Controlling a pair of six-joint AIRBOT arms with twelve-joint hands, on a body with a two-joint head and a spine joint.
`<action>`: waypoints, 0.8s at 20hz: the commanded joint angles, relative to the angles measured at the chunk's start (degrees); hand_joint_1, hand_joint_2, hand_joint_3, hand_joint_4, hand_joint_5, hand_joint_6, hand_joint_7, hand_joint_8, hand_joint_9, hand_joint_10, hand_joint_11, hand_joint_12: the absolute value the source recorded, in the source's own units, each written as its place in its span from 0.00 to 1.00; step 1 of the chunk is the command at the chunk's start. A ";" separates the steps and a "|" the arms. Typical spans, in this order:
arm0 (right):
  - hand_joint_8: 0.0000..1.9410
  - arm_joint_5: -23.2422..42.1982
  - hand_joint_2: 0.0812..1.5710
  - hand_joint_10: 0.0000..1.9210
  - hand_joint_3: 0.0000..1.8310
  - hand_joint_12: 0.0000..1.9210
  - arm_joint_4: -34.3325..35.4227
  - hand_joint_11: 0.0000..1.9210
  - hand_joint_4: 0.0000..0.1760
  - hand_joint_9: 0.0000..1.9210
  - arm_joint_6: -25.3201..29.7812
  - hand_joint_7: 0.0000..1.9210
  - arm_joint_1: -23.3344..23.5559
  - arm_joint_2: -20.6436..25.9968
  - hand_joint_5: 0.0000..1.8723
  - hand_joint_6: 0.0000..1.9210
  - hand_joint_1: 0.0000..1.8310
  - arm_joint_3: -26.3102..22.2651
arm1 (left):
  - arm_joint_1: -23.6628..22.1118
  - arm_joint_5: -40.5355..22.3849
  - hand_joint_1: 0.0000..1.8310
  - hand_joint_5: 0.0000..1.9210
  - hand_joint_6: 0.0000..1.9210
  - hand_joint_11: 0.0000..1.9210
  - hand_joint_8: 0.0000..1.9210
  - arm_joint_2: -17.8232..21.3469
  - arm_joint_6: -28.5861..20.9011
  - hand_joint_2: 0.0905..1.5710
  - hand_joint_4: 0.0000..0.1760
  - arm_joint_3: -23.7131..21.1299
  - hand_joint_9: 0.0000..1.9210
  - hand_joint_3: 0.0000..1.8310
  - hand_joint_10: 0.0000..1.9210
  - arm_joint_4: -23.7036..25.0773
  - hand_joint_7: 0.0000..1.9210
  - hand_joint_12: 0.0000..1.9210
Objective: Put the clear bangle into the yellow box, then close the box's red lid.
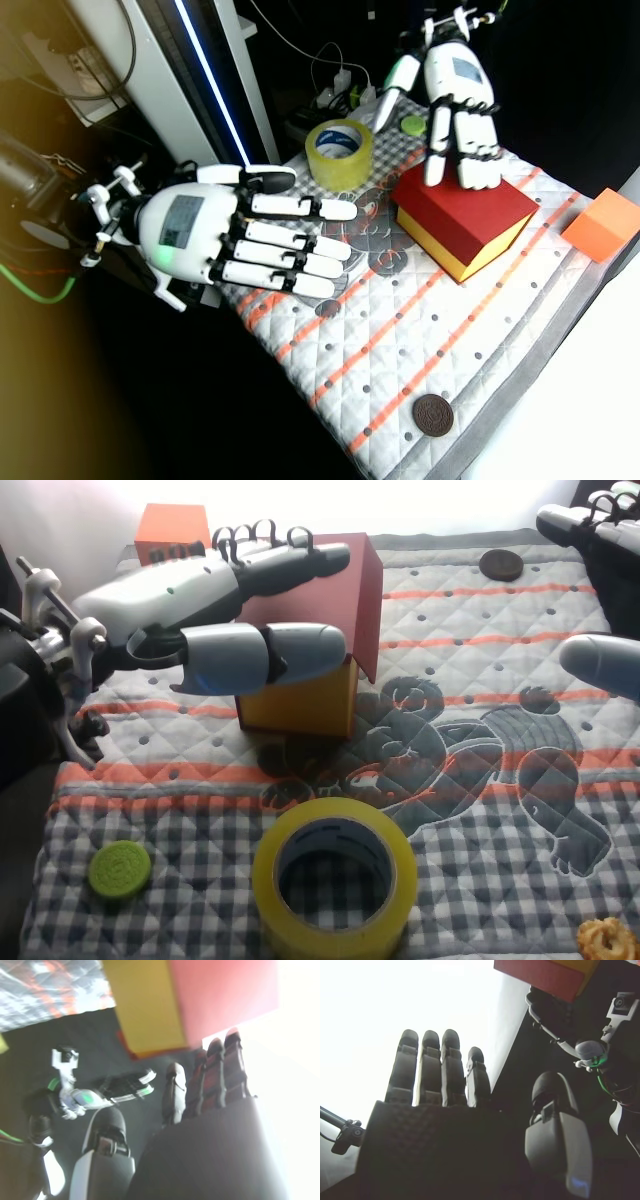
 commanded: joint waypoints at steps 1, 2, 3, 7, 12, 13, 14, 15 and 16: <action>0.00 7.06 0.77 0.00 0.00 0.01 0.58 0.02 0.74 0.05 0.41 0.11 0.39 0.46 0.05 0.00 0.00 0.17 | -0.58 -8.42 0.00 0.07 0.01 0.00 0.00 0.25 -0.36 0.70 1.00 -0.46 0.00 0.00 0.00 0.33 0.00 0.00; 0.00 7.06 0.77 0.00 0.00 0.01 0.58 0.01 0.73 0.05 0.41 0.11 0.39 0.46 0.05 0.00 0.00 0.17 | -0.58 -9.26 0.00 0.08 0.01 0.00 0.00 0.61 -0.37 0.70 1.00 -0.75 0.00 0.00 0.00 0.16 0.00 0.00; 0.00 7.06 0.77 0.00 0.00 0.01 0.58 0.01 0.70 0.05 0.41 0.11 0.39 0.46 0.05 0.00 0.00 0.17 | -0.58 -9.84 0.00 0.08 0.01 0.00 0.00 0.91 -0.37 0.70 1.00 -1.01 0.00 0.00 0.00 0.10 0.00 0.00; 0.00 7.06 0.77 0.00 0.00 0.01 0.59 0.02 0.68 0.05 0.41 0.11 0.39 0.43 0.05 0.00 0.00 0.17 | -0.47 -12.52 0.00 0.03 0.00 0.00 0.00 1.90 -0.39 0.69 1.00 -1.84 0.00 0.00 0.00 -0.45 0.00 0.00; 0.00 9.22 0.75 0.00 0.00 0.00 0.54 0.00 0.85 0.05 0.41 0.11 -0.06 1.63 0.04 0.00 0.00 -0.50 | 2.30 -22.64 0.00 0.04 0.01 0.00 0.00 4.94 -0.52 0.70 1.00 -4.53 0.00 0.00 0.00 -4.08 0.00 0.00; 0.00 10.04 0.75 0.00 0.00 0.00 0.53 0.00 0.84 0.05 0.41 0.11 -0.65 2.13 0.04 0.00 0.01 -0.84 | 3.11 -24.82 0.00 0.05 0.01 0.00 0.00 5.77 -1.09 0.68 1.00 -5.13 0.00 0.00 0.00 -4.59 0.00 0.00; 0.00 10.75 0.74 0.00 0.00 0.00 0.55 0.00 0.81 0.05 0.41 0.12 -1.52 2.69 0.04 0.00 0.01 -1.24 | 4.28 -27.34 0.00 0.04 0.01 0.00 0.00 6.93 -3.17 0.69 1.00 -5.67 0.00 0.00 0.00 -4.99 0.00 0.00; 0.00 11.22 0.74 0.00 0.00 0.00 0.57 0.00 0.82 0.04 0.41 0.11 -2.51 3.32 0.04 0.00 0.01 -1.71 | 5.75 -29.79 0.00 0.04 0.01 0.00 0.00 8.01 -6.92 0.69 1.00 -5.88 0.00 0.00 0.00 -5.38 0.00 0.00; 0.00 11.77 0.75 0.00 0.00 0.00 0.59 0.00 0.77 0.03 0.41 0.11 -3.68 4.05 0.03 0.00 0.02 -2.31 | 7.88 -32.34 0.00 0.03 0.00 0.00 0.00 9.34 -10.97 0.70 1.00 -6.20 0.00 0.00 0.00 -5.50 0.00 0.00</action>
